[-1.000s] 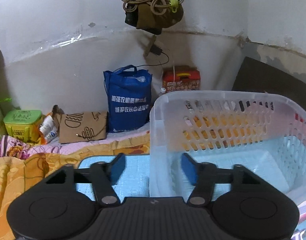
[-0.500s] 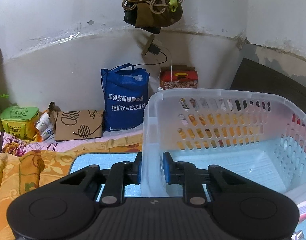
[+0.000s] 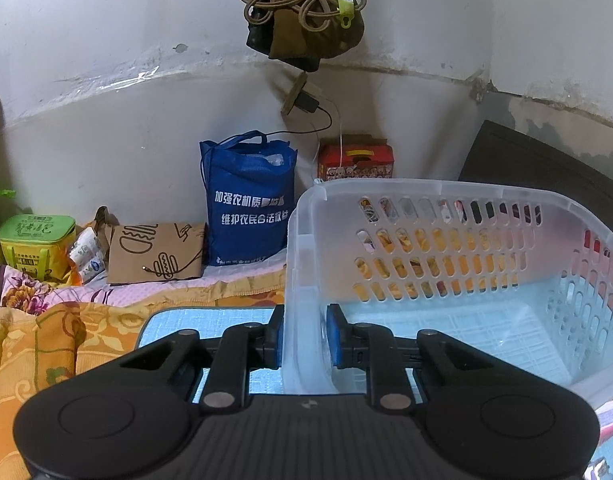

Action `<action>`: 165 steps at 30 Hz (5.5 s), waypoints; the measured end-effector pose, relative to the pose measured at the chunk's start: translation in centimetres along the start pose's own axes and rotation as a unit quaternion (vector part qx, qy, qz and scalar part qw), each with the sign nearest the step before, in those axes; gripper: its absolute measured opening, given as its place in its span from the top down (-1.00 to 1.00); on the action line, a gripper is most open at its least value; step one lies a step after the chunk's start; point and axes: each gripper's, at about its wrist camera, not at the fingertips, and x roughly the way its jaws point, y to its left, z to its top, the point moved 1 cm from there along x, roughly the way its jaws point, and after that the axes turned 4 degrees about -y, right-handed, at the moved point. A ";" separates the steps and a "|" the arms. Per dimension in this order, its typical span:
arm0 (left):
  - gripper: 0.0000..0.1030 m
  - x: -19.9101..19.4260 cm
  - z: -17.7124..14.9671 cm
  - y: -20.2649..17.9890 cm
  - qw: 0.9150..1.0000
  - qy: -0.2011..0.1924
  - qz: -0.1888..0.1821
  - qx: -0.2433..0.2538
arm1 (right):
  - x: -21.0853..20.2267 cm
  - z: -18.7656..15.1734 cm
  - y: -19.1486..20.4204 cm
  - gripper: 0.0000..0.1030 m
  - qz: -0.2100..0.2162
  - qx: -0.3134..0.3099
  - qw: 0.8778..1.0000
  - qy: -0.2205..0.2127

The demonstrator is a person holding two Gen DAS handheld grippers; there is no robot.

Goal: Organize objects
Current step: 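Grasp the clear water bottle with the right gripper and lift it, then carry the bottle over the basket and open the right gripper, then grasp the white KENT box with the right gripper, then lift the KENT box into the basket and open the right gripper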

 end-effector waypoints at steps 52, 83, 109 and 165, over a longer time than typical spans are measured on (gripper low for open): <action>0.50 -0.1 -0.2 -0.1 1.000 -0.001 0.002 0.008 | 0.5 22.9 5.3 0.14 0.018 -0.134 0.984 -0.115; 0.54 0.1 -0.1 0.3 1.000 0.016 0.006 -0.008 | -2.9 1.7 0.7 -1.00 -0.025 -0.044 0.994 -0.096; 0.52 0.0 -0.4 0.5 1.000 0.010 0.010 -0.005 | -3.1 -6.1 2.7 0.22 -0.019 -0.085 0.984 -0.153; 0.52 0.3 -0.5 0.6 1.000 0.010 0.010 -0.005 | 3.4 15.4 4.0 0.21 0.080 -0.105 0.983 -0.125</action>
